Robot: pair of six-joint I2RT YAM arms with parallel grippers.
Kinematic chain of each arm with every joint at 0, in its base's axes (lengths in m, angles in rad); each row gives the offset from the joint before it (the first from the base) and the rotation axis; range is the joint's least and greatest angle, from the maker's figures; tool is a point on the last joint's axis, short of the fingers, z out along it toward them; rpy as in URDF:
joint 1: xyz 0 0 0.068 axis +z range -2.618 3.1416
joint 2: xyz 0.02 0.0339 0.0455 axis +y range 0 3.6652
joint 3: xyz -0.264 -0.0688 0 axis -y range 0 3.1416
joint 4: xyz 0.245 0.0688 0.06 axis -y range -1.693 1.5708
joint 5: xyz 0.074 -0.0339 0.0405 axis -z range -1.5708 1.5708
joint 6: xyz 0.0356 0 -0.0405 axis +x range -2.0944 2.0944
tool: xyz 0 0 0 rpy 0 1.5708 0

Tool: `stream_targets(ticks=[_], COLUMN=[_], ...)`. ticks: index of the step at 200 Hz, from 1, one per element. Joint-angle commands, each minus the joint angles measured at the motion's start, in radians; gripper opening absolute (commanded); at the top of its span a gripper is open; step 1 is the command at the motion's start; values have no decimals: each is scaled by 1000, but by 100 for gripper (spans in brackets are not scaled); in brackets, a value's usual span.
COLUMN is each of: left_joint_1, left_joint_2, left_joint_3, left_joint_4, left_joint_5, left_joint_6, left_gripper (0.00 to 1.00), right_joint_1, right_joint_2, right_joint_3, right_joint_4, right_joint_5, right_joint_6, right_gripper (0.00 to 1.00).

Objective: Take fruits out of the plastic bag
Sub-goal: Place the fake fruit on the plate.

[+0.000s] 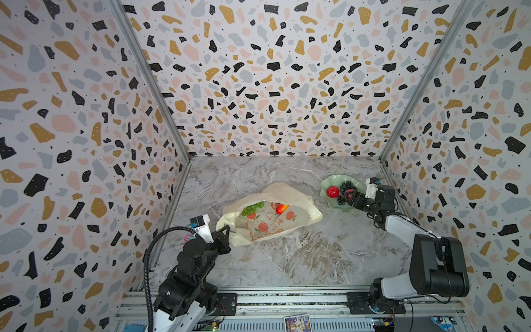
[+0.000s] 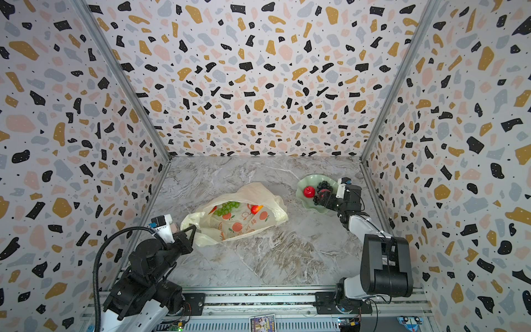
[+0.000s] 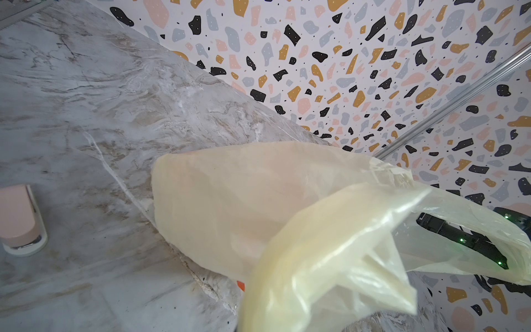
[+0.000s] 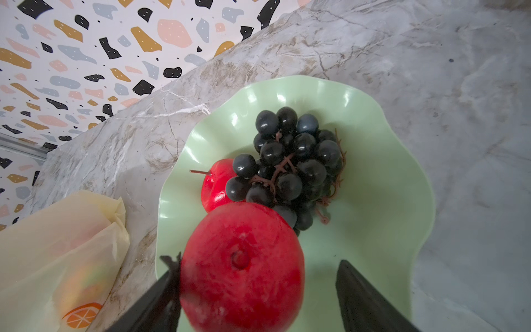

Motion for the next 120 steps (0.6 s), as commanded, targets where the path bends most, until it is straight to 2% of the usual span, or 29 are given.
stream_targets(ticks=[1, 120], left_joint_1=[-3, -3], left_joint_2=[-3, -4], left_joint_3=[-9, -10], left_joint_4=[40, 39], left_joint_5=[7, 9], left_joint_6=[1, 2], left_gripper=[0, 0], right_joint_1=[-2, -5], right_joint_2=[-53, -93], right_joint_3=[-8, -20], right_joint_4=[-13, -5], right_joint_5=[13, 20], right_joint_6=[7, 18], right_gripper=[84, 87])
